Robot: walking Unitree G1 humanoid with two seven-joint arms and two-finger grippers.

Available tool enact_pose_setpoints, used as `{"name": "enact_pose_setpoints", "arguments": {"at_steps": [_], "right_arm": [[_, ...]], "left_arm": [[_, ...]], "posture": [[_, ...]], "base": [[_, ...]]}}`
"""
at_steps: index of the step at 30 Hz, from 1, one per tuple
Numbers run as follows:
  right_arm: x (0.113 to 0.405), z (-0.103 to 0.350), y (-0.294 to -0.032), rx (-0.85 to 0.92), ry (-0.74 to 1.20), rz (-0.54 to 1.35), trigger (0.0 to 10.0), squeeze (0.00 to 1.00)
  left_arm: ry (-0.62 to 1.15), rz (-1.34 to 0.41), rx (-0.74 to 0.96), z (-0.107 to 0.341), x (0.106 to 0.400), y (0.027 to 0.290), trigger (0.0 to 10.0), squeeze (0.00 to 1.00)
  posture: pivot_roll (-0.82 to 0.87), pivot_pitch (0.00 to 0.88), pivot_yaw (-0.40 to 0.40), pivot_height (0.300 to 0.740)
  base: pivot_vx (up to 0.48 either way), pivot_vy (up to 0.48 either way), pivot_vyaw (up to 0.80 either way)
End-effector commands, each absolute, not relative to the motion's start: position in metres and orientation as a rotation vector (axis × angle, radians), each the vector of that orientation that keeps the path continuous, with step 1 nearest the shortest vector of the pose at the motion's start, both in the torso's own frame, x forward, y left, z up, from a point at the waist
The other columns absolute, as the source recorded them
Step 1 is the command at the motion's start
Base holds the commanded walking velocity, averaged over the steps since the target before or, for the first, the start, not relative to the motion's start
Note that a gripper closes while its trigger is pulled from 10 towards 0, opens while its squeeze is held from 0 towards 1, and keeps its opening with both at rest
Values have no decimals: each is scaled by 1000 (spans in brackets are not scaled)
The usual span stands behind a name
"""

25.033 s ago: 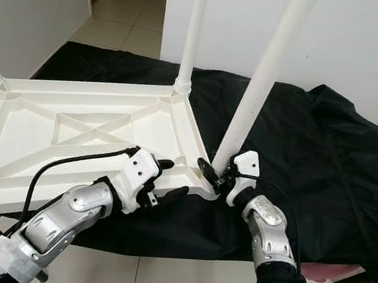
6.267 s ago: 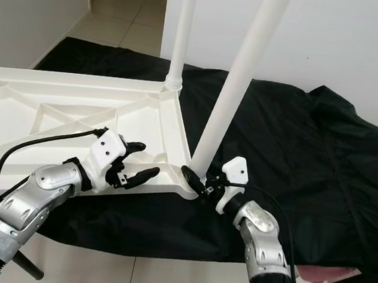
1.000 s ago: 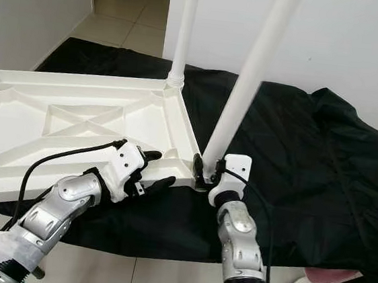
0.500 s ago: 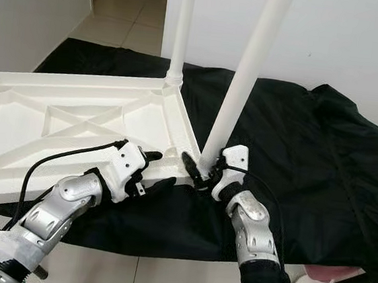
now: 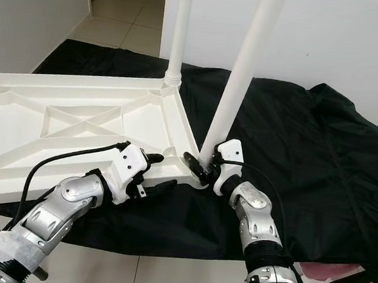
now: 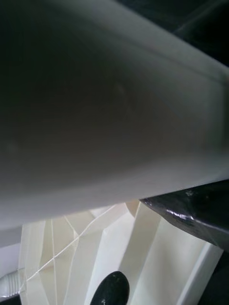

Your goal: Building children table

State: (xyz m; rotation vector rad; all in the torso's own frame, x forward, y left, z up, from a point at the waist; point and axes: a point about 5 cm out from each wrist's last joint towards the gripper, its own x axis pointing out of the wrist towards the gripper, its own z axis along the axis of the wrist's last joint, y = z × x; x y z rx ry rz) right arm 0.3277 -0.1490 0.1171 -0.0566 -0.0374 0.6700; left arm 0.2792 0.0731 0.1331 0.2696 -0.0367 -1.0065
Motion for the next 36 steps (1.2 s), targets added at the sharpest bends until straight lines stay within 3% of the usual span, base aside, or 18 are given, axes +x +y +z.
{"name": "enact_pose_setpoints", "arguments": {"at_steps": [1, 4, 5, 6, 7, 28, 33, 36], "right_arm": [[325, 107, -152, -68, 9, 675, 0, 0], [324, 106, -153, -56, 10, 665, 0, 0], [324, 106, -153, -45, 3, 653, 3686, 0], [324, 106, -153, -45, 3, 653, 3686, 0], [324, 107, -154, -27, 1, 626, 10000, 0], [319, 113, -149, 90, -55, 109, 10000, 0], [315, 113, -142, 134, -55, -65, 10000, 0], [312, 117, -121, 215, -46, -144, 10000, 0]], "left_arm": [[-22, -1078, 281, 131, 274, 69, 10000, 0], [-19, -1081, 283, 131, 274, 69, 10000, 0], [-18, -1081, 285, 131, 274, 69, 10000, 0], [-18, -1081, 285, 131, 274, 69, 10000, 0], [-18, -1081, 284, 131, 275, 69, 10000, 0], [-26, -1085, 280, 133, 277, 68, 10000, 0], [-29, -1085, 278, 134, 277, 68, 10000, 0], [-34, -1079, 275, 135, 278, 68, 10000, 0]], "posture": [[18, 0, -82, 740], [16, 0, -82, 740], [16, 0, -82, 740], [16, 0, -82, 740], [14, 0, -83, 740], [6, 0, -84, 740], [2, 0, -82, 740], [4, 0, -88, 740]], "base": [[0, 0, 0], [0, 0, 0], [0, 0, 0], [0, 0, 0], [0, 0, 0], [0, 0, 0], [0, 0, 0], [0, 0, 0]]}}
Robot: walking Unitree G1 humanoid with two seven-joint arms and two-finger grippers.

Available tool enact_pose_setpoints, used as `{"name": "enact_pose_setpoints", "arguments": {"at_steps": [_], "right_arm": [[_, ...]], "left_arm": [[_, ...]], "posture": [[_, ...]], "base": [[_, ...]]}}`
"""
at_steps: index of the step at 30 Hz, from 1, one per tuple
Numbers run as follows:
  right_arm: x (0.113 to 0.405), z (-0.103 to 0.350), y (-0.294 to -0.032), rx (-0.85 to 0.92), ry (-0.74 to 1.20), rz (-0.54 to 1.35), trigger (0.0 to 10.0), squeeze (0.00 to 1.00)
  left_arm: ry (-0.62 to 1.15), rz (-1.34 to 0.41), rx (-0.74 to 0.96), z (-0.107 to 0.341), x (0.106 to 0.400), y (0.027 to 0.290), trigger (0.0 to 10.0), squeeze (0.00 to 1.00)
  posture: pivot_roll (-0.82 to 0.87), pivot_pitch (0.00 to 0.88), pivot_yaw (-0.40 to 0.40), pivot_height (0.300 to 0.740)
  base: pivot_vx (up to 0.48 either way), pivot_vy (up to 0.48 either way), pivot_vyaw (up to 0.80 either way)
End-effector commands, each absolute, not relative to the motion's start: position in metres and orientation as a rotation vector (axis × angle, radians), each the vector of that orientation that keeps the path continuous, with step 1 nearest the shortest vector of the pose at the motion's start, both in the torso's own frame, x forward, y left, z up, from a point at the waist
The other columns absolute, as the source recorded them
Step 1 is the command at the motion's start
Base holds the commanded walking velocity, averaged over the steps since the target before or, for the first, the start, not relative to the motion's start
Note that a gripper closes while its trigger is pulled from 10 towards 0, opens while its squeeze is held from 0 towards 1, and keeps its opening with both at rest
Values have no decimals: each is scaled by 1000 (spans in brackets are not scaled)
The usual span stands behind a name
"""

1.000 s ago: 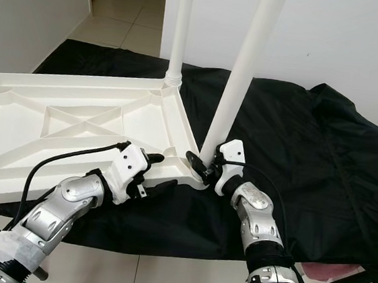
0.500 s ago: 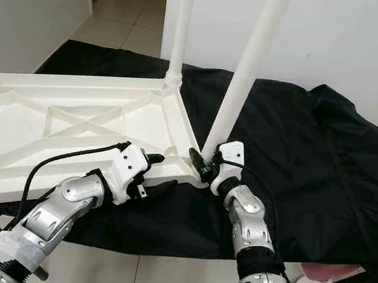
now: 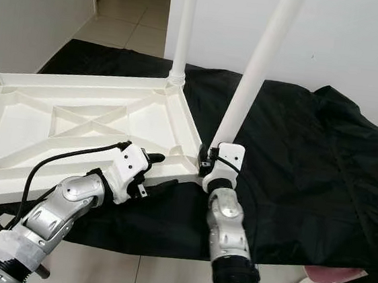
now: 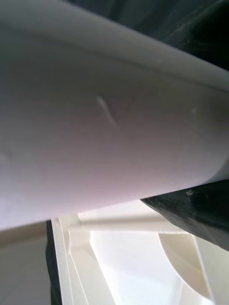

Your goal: Building children table

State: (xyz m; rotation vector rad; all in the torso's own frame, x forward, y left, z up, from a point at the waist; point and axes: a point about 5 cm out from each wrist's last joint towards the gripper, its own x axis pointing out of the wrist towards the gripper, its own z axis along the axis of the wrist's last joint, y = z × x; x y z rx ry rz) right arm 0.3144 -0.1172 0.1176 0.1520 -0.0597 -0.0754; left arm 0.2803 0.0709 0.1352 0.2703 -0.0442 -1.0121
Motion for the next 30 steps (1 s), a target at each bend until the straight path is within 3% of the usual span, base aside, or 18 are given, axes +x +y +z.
{"name": "enact_pose_setpoints", "arguments": {"at_steps": [1, 11, 12, 24, 25, 27, 28, 30], "right_arm": [[312, 117, -121, 215, -46, -144, 10000, 0], [310, 134, -110, 192, -127, -44, 10000, 0], [309, 136, -110, 210, -139, -31, 10000, 1000], [303, 138, -133, 183, -186, 45, 10000, 1000], [301, 134, -138, 168, -179, 87, 10000, 369], [300, 133, -141, 161, -176, 100, 10000, 369], [300, 131, -143, 155, -170, 118, 10000, 0], [299, 129, -145, 148, -163, 138, 10000, 0]], "left_arm": [[-34, -1079, 275, 135, 278, 68, 10000, 0], [-33, -1085, 261, 134, 276, 64, 10000, 0], [-34, -1082, 259, 134, 276, 64, 10000, 0], [-56, -1011, 222, 132, 269, 64, 10000, 0], [-63, -991, 220, 132, 269, 64, 10000, 0], [-66, -985, 221, 132, 269, 64, 10000, 0], [-69, -979, 221, 133, 269, 63, 10000, 0], [-71, -974, 221, 133, 269, 63, 10000, 0]], "posture": [[4, 0, -88, 740], [2, 0, -90, 740], [5, 0, -94, 740], [14, 0, -118, 740], [15, 0, -124, 740], [15, 0, -124, 740], [15, 0, -126, 740], [15, 0, -126, 740]], "base": [[0, 0, 0], [0, 0, 0], [0, 0, 0], [0, 0, 0], [0, 0, 0], [0, 0, 0], [0, 0, 0], [0, 0, 0]]}}
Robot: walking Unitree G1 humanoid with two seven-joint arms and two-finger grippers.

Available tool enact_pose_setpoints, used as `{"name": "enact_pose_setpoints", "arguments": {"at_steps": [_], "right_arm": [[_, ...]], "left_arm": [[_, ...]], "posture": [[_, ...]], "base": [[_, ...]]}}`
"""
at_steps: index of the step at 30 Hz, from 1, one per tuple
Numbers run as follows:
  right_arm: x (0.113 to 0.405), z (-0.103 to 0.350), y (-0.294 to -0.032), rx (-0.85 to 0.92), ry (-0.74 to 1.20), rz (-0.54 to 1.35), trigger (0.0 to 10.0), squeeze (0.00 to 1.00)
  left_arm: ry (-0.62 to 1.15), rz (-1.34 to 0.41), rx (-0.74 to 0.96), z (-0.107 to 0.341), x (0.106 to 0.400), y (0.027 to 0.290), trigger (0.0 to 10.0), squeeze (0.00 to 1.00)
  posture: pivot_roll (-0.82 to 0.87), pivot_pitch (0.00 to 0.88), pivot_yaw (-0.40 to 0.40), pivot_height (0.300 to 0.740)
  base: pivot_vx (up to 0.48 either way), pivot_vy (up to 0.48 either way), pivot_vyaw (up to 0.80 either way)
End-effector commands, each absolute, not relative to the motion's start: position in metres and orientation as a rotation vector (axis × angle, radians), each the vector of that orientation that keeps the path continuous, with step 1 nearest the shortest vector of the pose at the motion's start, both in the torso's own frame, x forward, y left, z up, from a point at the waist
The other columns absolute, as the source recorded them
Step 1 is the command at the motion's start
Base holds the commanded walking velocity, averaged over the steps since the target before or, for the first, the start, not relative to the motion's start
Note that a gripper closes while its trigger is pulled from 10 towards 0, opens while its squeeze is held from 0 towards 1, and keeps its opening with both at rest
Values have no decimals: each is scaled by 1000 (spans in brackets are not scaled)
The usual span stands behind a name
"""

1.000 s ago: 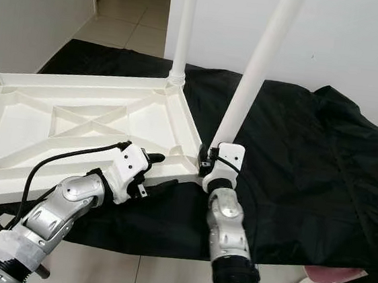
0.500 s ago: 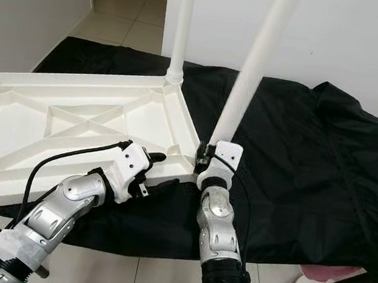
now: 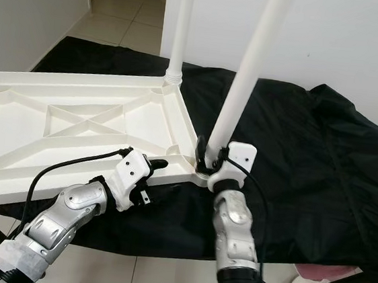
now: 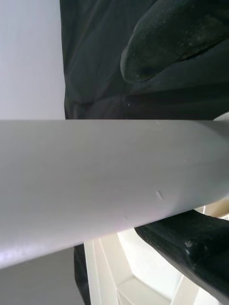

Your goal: Building children table

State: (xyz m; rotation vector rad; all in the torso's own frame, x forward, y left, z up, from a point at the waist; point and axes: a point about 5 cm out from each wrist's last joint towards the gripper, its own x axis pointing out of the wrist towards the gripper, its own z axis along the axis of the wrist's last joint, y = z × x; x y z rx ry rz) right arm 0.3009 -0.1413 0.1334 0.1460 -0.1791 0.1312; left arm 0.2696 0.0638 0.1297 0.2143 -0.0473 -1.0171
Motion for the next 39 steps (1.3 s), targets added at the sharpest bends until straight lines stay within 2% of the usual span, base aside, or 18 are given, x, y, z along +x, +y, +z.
{"name": "enact_pose_setpoints", "arguments": {"at_steps": [1, 5, 14, 23, 29, 39], "right_arm": [[299, 127, -147, 136, -159, 152, 10000, 0], [298, 121, -157, 121, -148, 157, 10000, 0], [294, 112, -150, 116, -130, 286, 10000, 0], [292, 107, -153, 90, -124, 386, 10000, 0], [305, 107, -164, -19, -111, 490, 10000, 0], [327, 117, -160, -83, -117, 558, 10000, 0]], "left_arm": [[-74, -968, 219, 134, 269, 63, 10000, 0], [-89, -944, 215, 137, 271, 63, 10000, 0], [-144, -893, 199, 141, 275, 68, 10000, 0], [-138, -960, 227, 144, 271, 68, 10000, 0], [-153, -1021, 235, 149, 269, 64, 10000, 0], [-155, -1043, 228, 150, 267, 58, 10000, 0]], "posture": [[14, 0, -126, 740], [14, 0, -128, 740], [8, 0, -114, 740], [10, 0, -99, 740], [-1, 0, -88, 740], [7, 0, -92, 740]], "base": [[0, 0, 0], [0, 0, 0], [0, 0, 0], [0, 0, 0], [0, 0, 0], [0, 0, 0]]}}
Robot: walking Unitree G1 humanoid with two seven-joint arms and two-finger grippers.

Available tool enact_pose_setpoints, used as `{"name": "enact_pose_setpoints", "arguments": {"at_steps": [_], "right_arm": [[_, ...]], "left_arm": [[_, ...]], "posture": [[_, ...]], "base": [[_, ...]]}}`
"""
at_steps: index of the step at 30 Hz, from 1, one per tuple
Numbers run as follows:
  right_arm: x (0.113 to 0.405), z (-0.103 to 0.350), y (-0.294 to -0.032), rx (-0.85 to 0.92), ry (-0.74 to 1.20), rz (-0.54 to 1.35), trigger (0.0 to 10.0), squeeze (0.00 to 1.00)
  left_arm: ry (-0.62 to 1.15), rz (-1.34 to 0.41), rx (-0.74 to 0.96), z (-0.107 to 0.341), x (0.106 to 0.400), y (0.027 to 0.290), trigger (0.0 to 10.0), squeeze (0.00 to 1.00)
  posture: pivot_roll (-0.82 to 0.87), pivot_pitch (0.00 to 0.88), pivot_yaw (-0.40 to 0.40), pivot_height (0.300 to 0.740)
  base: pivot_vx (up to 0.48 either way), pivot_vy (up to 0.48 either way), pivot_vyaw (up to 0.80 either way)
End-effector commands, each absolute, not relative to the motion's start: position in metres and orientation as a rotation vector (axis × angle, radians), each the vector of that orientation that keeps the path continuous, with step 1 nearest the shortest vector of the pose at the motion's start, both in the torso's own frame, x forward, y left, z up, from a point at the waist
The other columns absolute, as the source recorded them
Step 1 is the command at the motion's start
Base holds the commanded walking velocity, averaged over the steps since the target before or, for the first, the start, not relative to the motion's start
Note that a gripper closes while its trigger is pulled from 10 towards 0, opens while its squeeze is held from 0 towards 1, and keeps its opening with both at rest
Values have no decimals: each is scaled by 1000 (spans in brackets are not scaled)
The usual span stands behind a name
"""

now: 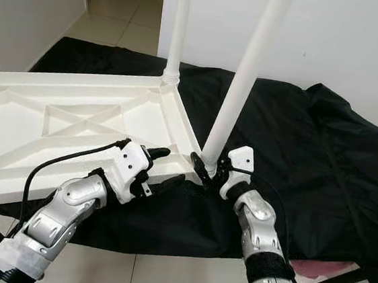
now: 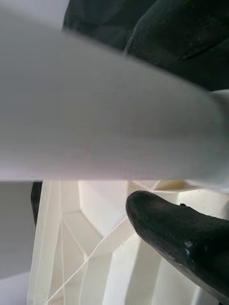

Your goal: Building children table

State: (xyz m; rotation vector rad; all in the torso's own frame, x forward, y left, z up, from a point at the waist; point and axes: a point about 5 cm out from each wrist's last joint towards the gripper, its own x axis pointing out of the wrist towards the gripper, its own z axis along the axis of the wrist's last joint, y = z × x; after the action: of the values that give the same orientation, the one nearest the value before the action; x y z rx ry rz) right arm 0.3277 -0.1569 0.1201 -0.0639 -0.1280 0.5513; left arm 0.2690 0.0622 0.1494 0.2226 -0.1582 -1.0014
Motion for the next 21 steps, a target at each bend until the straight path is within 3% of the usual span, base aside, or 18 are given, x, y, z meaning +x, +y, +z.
{"name": "enact_pose_setpoints", "arguments": {"at_steps": [1, 5, 6, 9, 10, 21], "right_arm": [[330, 119, -159, -85, -116, 574, 10000, 0], [333, 119, -156, -101, -103, 610, 9647, 0], [335, 118, -156, -95, -96, 618, 6588, 0], [336, 118, -156, -90, -91, 623, 6588, 0], [336, 116, -157, -83, -89, 628, 0, 0], [332, 106, -165, -57, -72, 616, 0, 0]], "left_arm": [[-155, -1044, 228, 150, 267, 58, 10000, 0], [-153, -1041, 229, 150, 268, 58, 10000, 0], [-151, -1038, 229, 150, 268, 58, 10000, 0], [-149, -1036, 228, 150, 267, 58, 10000, 0], [-148, -1033, 227, 150, 267, 58, 10000, 0], [-144, -1034, 224, 149, 266, 58, 10000, 0]], "posture": [[7, 0, -92, 740], [15, 0, -97, 740], [19, 0, -99, 740], [19, 0, -99, 740], [24, 0, -103, 740], [17, 0, -95, 740]], "base": [[0, 0, 0], [0, 0, 0], [0, 0, 0], [0, 0, 0], [0, 0, 0], [0, 0, 0]]}}
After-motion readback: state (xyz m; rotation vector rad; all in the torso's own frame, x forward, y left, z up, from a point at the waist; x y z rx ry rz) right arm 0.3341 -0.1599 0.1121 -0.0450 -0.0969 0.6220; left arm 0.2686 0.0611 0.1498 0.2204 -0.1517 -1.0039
